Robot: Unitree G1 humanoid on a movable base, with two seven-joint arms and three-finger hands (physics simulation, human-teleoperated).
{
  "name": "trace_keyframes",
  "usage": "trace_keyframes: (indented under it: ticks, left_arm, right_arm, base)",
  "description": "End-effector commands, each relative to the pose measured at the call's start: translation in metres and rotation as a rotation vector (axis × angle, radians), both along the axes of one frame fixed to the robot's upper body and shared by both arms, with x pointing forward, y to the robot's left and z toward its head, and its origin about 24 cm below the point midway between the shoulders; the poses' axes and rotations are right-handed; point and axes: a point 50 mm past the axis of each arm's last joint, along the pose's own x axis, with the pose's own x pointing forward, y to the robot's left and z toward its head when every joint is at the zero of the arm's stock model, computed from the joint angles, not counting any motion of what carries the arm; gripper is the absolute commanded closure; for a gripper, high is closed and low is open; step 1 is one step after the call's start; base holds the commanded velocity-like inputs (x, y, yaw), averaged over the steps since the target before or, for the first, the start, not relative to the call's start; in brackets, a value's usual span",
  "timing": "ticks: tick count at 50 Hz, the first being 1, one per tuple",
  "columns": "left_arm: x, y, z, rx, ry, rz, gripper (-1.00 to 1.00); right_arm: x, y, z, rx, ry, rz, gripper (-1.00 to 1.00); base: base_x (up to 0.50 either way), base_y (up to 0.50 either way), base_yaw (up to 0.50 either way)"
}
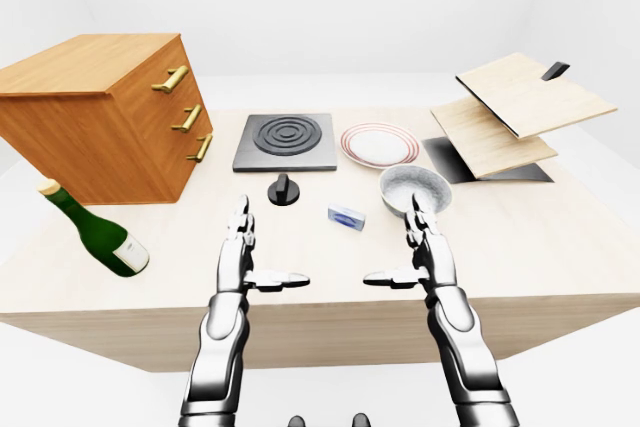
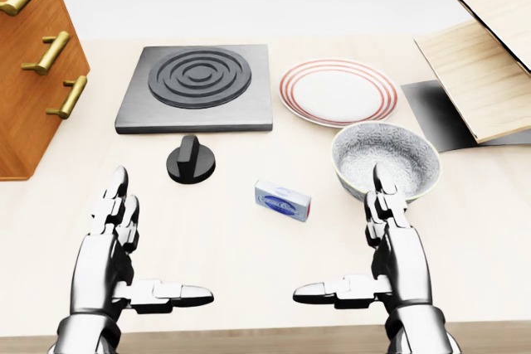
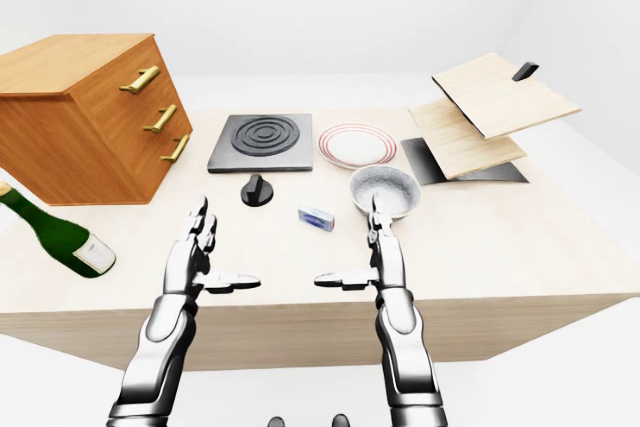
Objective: Pick up the cream cheese and put it in the bowl.
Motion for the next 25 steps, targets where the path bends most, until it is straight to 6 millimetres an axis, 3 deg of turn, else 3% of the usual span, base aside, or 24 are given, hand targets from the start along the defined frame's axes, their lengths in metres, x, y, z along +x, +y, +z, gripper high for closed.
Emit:
trace_keyframes:
  ticks: [1,4,9,25]
  left_arm:
    - [0.0,0.006,0.012,0.014,-0.014,-0.003,-1.0]
    - [-0.005,0.004,0.027,0.025,-0.078,-0.008,-1.0]
    - [-0.009,0.007,0.044,0.027,-0.152,-0.002,-1.0]
    - [-0.012,0.001,0.027,0.044,-0.078,-0.019,-1.0]
  right_arm:
    - [-0.003,-0.007,0.012,0.0,-0.013,0.025,-1.0]
    - [-0.004,-0.007,0.025,-0.015,-0.07,0.009,-1.0]
    - [0.0,0.0,0.023,-0.052,-0.058,0.031,-1.0]
    - [-0.005,0.001,0.029,-0.038,-0.085,0.021,-1.0]
  base:
    - [0.0,0.0,0.0]
    - [0.0,0.0,0.0]
    - [0.0,0.0,0.0]
    - [0.0,0.0,0.0]
